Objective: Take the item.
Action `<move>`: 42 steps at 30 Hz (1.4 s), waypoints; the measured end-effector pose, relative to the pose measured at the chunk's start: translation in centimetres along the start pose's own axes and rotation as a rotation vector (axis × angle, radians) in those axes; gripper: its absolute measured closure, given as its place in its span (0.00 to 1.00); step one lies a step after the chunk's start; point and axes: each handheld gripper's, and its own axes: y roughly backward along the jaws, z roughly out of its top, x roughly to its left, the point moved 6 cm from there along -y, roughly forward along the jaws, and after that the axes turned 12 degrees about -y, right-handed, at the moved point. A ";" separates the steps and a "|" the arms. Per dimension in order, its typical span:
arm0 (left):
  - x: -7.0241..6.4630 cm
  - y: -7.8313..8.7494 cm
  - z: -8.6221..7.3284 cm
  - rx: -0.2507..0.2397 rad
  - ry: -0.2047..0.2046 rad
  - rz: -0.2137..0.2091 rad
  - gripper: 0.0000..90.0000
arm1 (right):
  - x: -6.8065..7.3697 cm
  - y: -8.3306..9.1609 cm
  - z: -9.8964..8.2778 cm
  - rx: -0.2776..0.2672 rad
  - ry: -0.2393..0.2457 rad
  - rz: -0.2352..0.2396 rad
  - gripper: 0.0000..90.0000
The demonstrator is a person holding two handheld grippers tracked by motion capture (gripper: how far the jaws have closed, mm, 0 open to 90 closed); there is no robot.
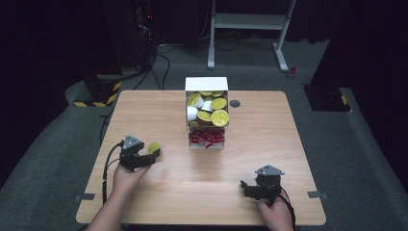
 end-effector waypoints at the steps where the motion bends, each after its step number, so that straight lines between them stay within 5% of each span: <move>1: 0.0 0.3 -0.2 0.005 0.000 -0.015 0.26 | 0.0 0.0 0.0 0.000 0.000 0.000 0.09; 9: 0.3 2.6 -2.9 0.051 -0.018 -0.025 0.28 | 0.0 0.0 0.0 -0.002 0.005 0.001 0.09; 23: 1.5 4.6 -9.1 0.218 -0.062 0.014 0.18 | 0.0 0.0 0.0 -0.002 0.007 0.002 0.09; 27: 1.4 4.8 -9.7 0.198 -0.106 0.023 0.16 | 0.0 0.0 0.0 -0.001 0.005 0.001 0.09; 33: 1.1 5.4 -10.4 0.151 -0.093 0.043 0.16 | 0.0 0.0 0.0 -0.001 0.007 0.002 0.09; 42: 1.1 5.3 -10.3 0.153 -0.088 0.044 0.15 | 0.0 0.0 0.0 -0.001 0.007 0.002 0.09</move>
